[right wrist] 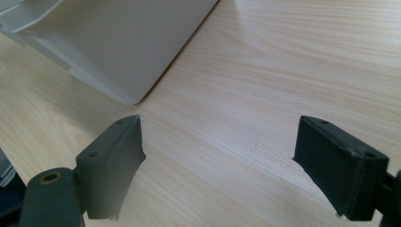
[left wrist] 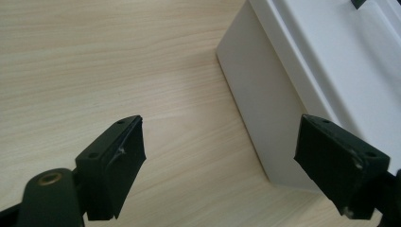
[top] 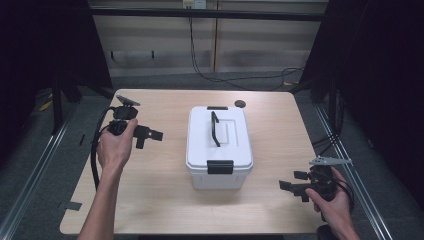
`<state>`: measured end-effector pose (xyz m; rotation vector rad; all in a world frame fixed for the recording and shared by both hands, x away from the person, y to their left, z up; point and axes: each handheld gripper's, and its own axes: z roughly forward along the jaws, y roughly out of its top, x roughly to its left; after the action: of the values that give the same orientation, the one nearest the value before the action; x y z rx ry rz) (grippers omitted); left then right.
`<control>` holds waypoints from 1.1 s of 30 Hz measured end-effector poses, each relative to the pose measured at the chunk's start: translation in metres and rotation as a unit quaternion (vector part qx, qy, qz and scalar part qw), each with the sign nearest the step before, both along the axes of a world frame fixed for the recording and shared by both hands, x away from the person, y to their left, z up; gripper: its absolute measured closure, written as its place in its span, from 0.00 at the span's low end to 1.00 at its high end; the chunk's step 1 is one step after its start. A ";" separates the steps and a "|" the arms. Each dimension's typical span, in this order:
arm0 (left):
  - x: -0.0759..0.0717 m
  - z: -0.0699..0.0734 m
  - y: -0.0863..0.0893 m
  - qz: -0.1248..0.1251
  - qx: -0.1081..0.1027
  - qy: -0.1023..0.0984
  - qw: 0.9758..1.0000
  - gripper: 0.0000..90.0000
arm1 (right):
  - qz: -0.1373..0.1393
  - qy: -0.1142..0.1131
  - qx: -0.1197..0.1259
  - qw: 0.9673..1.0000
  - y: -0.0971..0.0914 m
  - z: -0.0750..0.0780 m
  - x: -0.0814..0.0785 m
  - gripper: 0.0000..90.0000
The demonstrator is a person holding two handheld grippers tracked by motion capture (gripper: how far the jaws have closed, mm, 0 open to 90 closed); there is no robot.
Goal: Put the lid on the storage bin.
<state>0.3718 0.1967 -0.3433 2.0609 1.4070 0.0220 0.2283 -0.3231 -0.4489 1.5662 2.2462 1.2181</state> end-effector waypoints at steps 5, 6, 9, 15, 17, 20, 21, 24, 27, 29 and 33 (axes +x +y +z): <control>-0.015 -0.004 0.007 -0.013 0.054 -0.047 0.997 0.18 | 0.000 0.000 0.000 1.000 0.000 0.000 0.000 0.17; -0.019 -0.005 0.010 -0.019 0.050 -0.052 0.997 0.18 | 0.000 0.000 0.000 1.000 0.000 0.000 0.000 0.17; -0.028 -0.012 0.016 -0.035 0.045 -0.061 0.997 0.18 | 0.001 -0.002 -0.001 1.000 0.000 0.000 0.000 0.17; -0.046 -0.023 0.029 -0.032 0.045 -0.083 0.995 0.18 | 0.000 0.002 -0.001 1.000 0.000 0.000 0.000 0.17; -0.053 -0.027 0.033 -0.033 0.046 -0.087 0.995 0.18 | 0.000 0.001 -0.001 1.000 0.000 0.000 0.000 0.17; -0.067 -0.036 0.040 -0.028 0.028 -0.095 0.995 0.18 | -0.001 0.000 -0.001 1.000 0.000 0.000 0.000 0.17; -0.071 -0.039 0.040 -0.030 0.035 -0.097 0.994 0.18 | 0.000 0.001 -0.001 1.000 0.000 0.000 0.000 0.17; -0.082 -0.046 0.046 -0.025 0.025 -0.099 0.994 0.18 | -0.001 0.001 -0.001 1.000 0.000 0.000 0.000 0.17; -0.094 -0.050 0.047 -0.028 0.034 -0.109 0.993 0.18 | -0.001 -0.002 -0.002 1.000 0.000 0.000 -0.001 0.17; -0.104 -0.055 0.048 -0.043 0.039 -0.117 0.991 0.18 | -0.003 -0.002 -0.002 1.000 0.000 0.000 -0.001 0.17; -0.126 -0.071 0.055 -0.036 0.037 -0.132 0.990 0.18 | -0.004 0.000 -0.003 1.000 0.000 0.000 -0.002 0.17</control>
<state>0.2462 0.2517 -0.4142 2.0796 1.1853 0.3106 0.2268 -0.3235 -0.4490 1.5712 2.2396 1.2072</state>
